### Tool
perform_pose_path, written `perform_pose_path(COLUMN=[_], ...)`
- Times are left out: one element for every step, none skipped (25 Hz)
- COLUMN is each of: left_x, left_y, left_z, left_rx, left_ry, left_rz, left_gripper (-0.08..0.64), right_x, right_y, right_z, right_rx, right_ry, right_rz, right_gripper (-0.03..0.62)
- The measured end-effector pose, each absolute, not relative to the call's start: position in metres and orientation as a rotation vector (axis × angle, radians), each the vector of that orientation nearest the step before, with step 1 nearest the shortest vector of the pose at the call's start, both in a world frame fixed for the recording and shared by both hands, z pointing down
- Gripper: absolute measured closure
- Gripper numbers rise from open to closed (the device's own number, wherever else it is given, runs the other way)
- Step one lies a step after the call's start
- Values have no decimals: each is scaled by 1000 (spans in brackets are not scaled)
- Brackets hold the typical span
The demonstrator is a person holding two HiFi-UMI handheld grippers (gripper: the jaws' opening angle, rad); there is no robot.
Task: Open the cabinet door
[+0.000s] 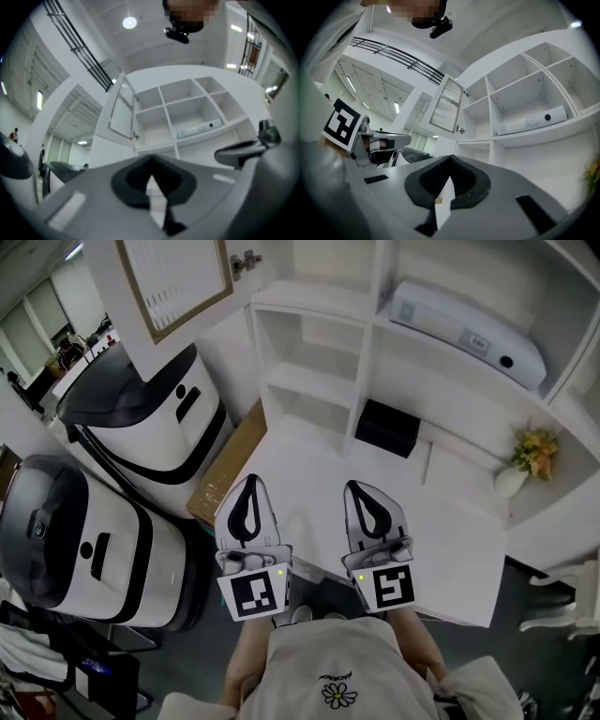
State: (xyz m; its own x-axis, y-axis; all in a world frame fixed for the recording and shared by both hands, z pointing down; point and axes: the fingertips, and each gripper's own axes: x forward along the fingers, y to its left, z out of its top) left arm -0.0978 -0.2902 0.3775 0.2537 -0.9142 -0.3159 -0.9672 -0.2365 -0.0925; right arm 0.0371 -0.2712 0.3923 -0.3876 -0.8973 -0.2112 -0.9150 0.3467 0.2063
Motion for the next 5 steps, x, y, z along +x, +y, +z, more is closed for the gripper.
perform_pose_path(left_x=[-98, -98, -98, -99, -99], left_y=[-290, -290, -290, -290, -290], left_z=[378, 378, 379, 379, 380], left_rx=[-2264, -2266, -2265, -2263, -2260], left_ry=[1754, 1759, 1758, 1754, 1750], left_rz=[291, 294, 288, 279, 268], left_gripper=[554, 554, 554, 554, 554], right_x=[37, 38, 38, 38, 38], right_y=[-272, -272, -272, -272, -272], right_z=[392, 392, 392, 392, 392], right_rx=[-1703, -1702, -1699, -1696, -1692], right_ry=[2526, 2525, 2524, 2524, 2524], right_rz=[447, 443, 438, 434, 430], right_gripper=[594, 594, 594, 594, 594])
